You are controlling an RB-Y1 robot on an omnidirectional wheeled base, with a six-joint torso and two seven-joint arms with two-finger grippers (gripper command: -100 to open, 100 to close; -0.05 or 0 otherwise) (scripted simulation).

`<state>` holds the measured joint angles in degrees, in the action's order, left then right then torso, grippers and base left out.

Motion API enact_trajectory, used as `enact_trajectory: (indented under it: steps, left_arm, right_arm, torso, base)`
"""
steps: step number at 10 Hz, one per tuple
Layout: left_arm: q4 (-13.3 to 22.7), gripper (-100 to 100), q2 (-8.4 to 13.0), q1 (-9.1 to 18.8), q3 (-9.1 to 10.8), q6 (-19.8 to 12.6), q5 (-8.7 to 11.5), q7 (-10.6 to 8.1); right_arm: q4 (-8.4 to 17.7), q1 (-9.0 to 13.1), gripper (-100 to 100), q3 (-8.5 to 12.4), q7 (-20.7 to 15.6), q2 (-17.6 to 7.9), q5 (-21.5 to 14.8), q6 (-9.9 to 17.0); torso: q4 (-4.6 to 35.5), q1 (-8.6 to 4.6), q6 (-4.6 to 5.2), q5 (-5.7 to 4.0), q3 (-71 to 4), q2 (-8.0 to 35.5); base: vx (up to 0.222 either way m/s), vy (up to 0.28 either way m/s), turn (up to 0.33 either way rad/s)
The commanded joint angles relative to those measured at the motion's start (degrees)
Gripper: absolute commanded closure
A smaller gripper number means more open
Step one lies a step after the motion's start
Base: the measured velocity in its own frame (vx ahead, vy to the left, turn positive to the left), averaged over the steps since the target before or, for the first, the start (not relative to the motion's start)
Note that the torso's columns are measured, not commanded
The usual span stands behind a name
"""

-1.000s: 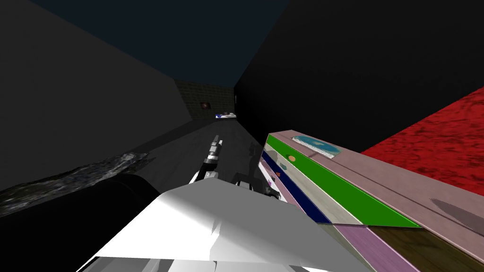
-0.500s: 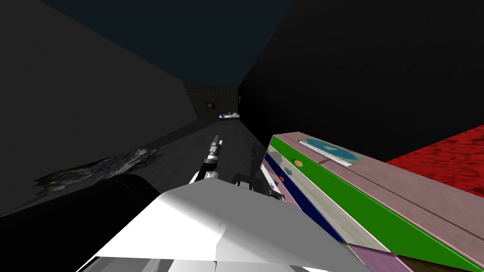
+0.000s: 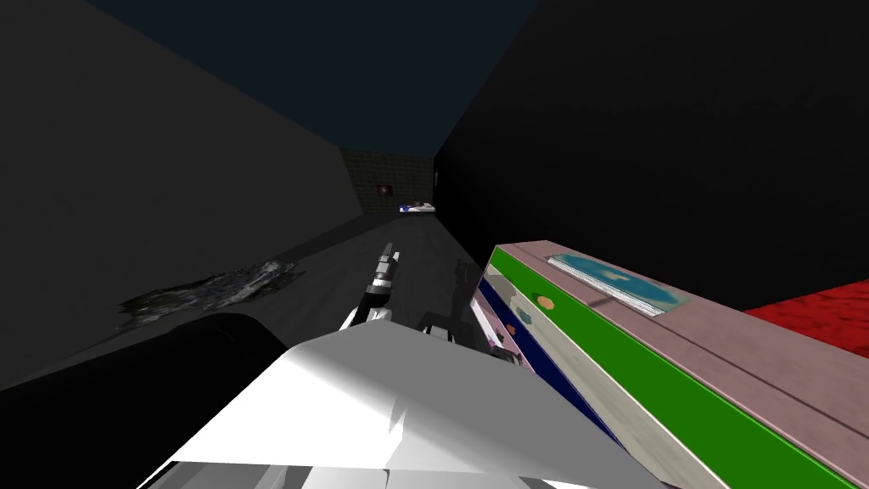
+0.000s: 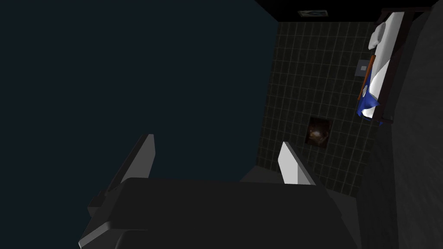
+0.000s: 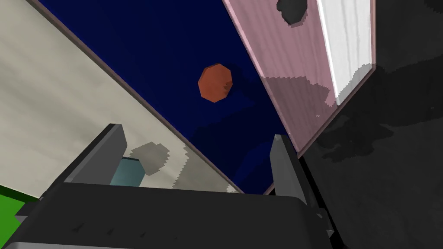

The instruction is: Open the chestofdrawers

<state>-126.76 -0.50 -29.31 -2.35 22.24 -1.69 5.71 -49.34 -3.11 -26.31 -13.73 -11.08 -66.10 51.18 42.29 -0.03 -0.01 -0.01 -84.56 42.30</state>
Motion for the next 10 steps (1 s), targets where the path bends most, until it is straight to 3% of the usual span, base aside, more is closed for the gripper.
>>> enact_trajectory:
  steps: [1,2,4,5,7,8,10]
  left_arm:
    - [0.00,0,0.00,0.00,0.00,0.00,0.00,0.00]
    - [0.00,0,0.00,0.00,0.00,0.00,0.00,0.00]
    - [0.00,0,0.00,0.00,0.00,0.00,0.00,0.00]
    - [0.00,0,0.00,0.00,0.00,0.00,0.00,0.00]
    - [0.00,0,0.00,0.00,0.00,0.00,0.00,0.00]
    - [0.00,0,0.00,0.00,0.00,0.00,0.00,0.00]
    - [0.00,0,0.00,0.00,0.00,0.00,0.00,0.00]
  right_arm:
    - [3.07,1.66,-100,-0.57,-0.86,-0.56,-2.62,3.84]
    - [4.21,1.66,-100,-0.57,-0.86,-0.56,-2.62,3.84]
    - [8.75,3.79,-100,-1.17,-1.94,-1.19,-5.65,7.58]
    - [8.77,3.79,-100,-1.17,-1.94,-1.19,-5.65,7.95]
    - [12.55,5.64,-100,-1.62,-2.88,-1.84,-8.20,11.37]
    - [12.55,5.64,-100,-1.62,-2.88,-1.84,-8.20,11.37]
    - [15.50,7.14,-100,-1.94,-3.64,-2.34,-10.21,14.07]
  torso:
    - [-0.01,0.04,0.03,0.01,0.01,0.02]
    - [0.00,0.05,0.00,0.01,0.00,-0.01]
    - [-0.01,0.01,0.01,0.01,-0.02,-0.04]
    - [-0.01,-0.04,0.00,-0.01,-0.03,-0.05]
    - [0.00,0.04,0.01,0.01,0.01,0.02]
    - [0.00,0.04,0.00,0.01,-0.01,-0.01]
    - [-0.01,0.06,0.01,0.01,0.00,0.00]
  base:
    - [0.023,-0.022,0.121]
    - [0.022,-0.022,0.082]
    - [0.032,-0.037,0.169]
    - [0.026,-0.045,0.066]
    - [0.020,-0.043,0.116]
    - [0.024,-0.037,0.064]
    - [0.018,-0.036,0.107]
